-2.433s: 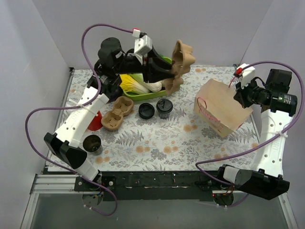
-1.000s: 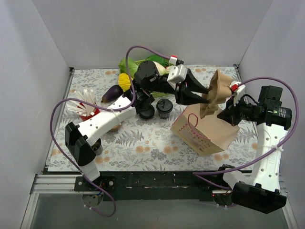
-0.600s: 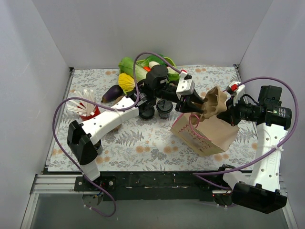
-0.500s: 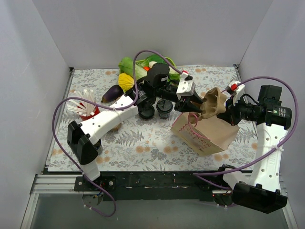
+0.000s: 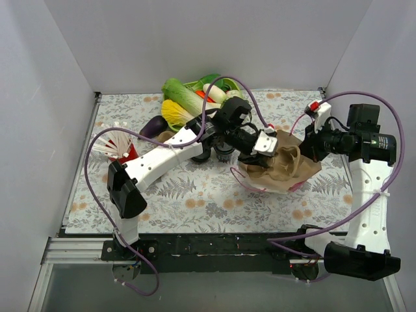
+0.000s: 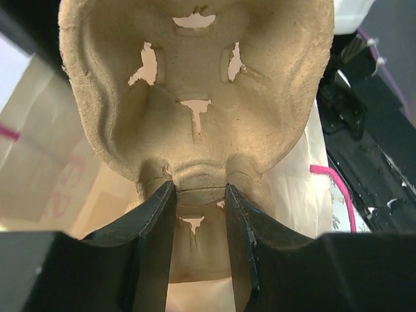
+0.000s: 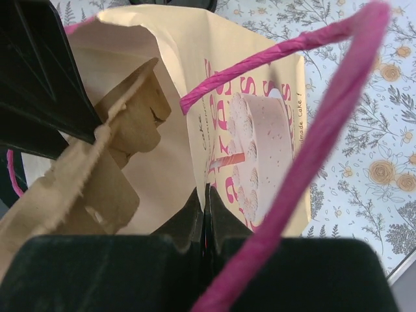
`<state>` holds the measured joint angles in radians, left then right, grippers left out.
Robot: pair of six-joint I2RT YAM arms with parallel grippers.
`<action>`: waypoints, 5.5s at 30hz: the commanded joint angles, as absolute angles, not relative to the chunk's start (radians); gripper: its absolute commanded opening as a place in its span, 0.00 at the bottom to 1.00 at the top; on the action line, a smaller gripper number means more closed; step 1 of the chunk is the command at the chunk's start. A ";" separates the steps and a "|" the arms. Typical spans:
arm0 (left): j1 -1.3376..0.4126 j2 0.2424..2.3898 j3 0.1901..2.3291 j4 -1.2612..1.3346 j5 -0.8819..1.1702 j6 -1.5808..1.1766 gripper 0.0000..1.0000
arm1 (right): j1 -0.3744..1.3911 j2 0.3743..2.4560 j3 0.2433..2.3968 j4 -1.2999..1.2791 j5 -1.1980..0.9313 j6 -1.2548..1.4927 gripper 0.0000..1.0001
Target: Pack the takeout coffee
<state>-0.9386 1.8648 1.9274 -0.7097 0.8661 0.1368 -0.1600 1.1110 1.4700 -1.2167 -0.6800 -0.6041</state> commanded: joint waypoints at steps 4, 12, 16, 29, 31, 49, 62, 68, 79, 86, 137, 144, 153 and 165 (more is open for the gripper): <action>-1.043 1.865 1.980 -0.867 0.652 0.305 0.00 | -0.028 1.081 1.479 -1.186 -0.603 -0.558 0.01; -1.127 1.878 2.002 -0.952 0.476 0.541 0.00 | -0.002 1.078 1.433 -1.235 -0.609 -0.603 0.01; -1.150 1.933 2.086 -1.054 0.388 0.603 0.00 | 0.030 1.077 1.411 -1.241 -0.614 -0.609 0.01; -1.152 2.013 2.197 -1.233 0.239 0.578 0.00 | 0.043 1.077 1.368 -1.233 -0.624 -0.592 0.01; -1.152 2.025 2.191 -1.230 0.238 0.584 0.00 | 0.043 1.080 1.368 -1.229 -0.629 -0.584 0.01; -1.138 2.106 2.174 -1.149 0.198 0.586 0.00 | 0.086 1.085 1.328 -1.218 -0.635 -0.577 0.01; -1.138 2.175 2.109 -1.060 0.037 0.543 0.00 | 0.091 1.111 1.309 -1.255 -0.673 -0.594 0.01; -1.141 2.210 2.074 -1.055 0.012 0.520 0.00 | 0.095 1.131 1.302 -1.253 -0.693 -0.586 0.01; -1.144 2.238 2.108 -0.996 0.029 0.454 0.60 | 0.097 1.155 1.285 -1.241 -0.673 -0.588 0.01; -1.143 2.174 2.166 -0.980 0.093 0.312 0.77 | 0.097 1.192 1.319 -1.230 -0.649 -0.597 0.01; -0.672 1.519 1.757 -0.156 0.396 -0.666 0.98 | 0.262 1.209 1.517 -1.255 -0.526 -0.683 0.01; -0.644 1.422 1.635 -0.183 0.344 -0.612 0.98 | 0.458 1.129 1.414 -1.221 -0.391 -0.701 0.01; -0.632 1.393 1.583 -0.206 0.310 -0.568 0.98 | 0.549 1.147 1.474 -1.272 -0.406 -0.747 0.01; -0.588 1.422 1.640 -0.245 0.365 -0.577 0.98 | 0.537 1.210 1.571 -1.312 -0.546 -0.769 0.01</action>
<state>-0.6025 1.4361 1.6001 -0.2268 0.3408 -0.5800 0.5434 1.1774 1.5158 -1.2957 -0.4690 -0.7490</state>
